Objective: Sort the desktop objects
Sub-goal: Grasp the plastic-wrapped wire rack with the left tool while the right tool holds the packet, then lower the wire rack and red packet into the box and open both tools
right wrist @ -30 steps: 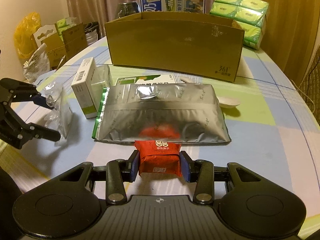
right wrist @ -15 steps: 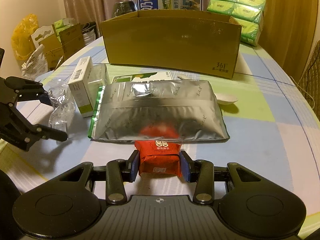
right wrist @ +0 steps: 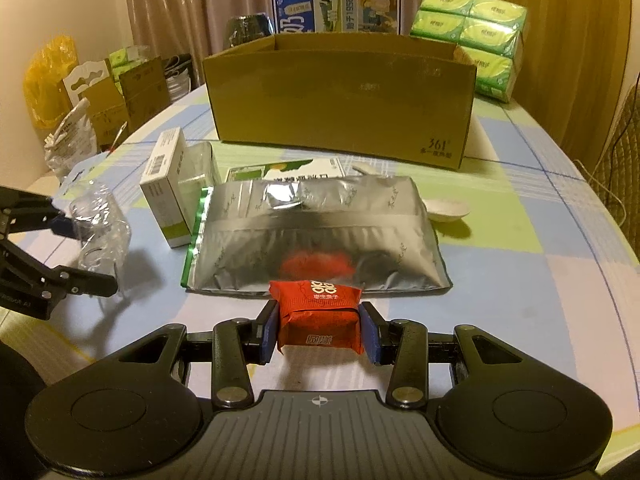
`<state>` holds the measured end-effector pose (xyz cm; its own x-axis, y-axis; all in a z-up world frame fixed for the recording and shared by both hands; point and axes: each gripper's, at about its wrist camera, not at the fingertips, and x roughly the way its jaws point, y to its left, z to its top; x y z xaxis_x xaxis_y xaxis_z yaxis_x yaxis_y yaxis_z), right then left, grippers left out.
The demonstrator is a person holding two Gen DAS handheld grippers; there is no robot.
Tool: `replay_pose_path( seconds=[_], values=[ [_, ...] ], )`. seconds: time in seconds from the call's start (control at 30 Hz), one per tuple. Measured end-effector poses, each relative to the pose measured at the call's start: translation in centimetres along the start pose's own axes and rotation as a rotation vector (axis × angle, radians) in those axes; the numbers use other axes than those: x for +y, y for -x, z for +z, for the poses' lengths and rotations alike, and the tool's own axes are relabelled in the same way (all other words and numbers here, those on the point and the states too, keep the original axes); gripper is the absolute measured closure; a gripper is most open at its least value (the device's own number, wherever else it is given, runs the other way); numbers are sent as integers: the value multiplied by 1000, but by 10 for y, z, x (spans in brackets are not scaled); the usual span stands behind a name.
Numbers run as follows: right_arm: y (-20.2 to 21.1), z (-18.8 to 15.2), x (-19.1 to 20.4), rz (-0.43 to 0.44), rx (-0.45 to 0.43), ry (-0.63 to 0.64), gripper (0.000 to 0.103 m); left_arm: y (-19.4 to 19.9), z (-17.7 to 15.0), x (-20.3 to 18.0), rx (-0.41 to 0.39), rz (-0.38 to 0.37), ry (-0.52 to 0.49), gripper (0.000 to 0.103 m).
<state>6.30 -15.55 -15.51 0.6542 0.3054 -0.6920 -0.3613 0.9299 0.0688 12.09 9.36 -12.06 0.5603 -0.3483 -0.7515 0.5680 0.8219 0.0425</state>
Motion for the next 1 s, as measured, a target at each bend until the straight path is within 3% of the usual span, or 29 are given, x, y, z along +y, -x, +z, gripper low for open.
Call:
replay_pose_path(
  seconds=[0.3,0.6,0.8,1.0],
  values=[
    [24,4,-2,-1,-48,-7,64,32,7,-2,-29,88,142,39],
    [52,14,-5,-4,-103,-11,64,58,35,-24,-45,174,197,39],
    [66,21,-6,2,-132,-10,64,63,53,-37,-39,178,272,39],
    [76,26,-11,2,-151,-14,64,64,67,-52,-26,191,274,39]
  ],
)
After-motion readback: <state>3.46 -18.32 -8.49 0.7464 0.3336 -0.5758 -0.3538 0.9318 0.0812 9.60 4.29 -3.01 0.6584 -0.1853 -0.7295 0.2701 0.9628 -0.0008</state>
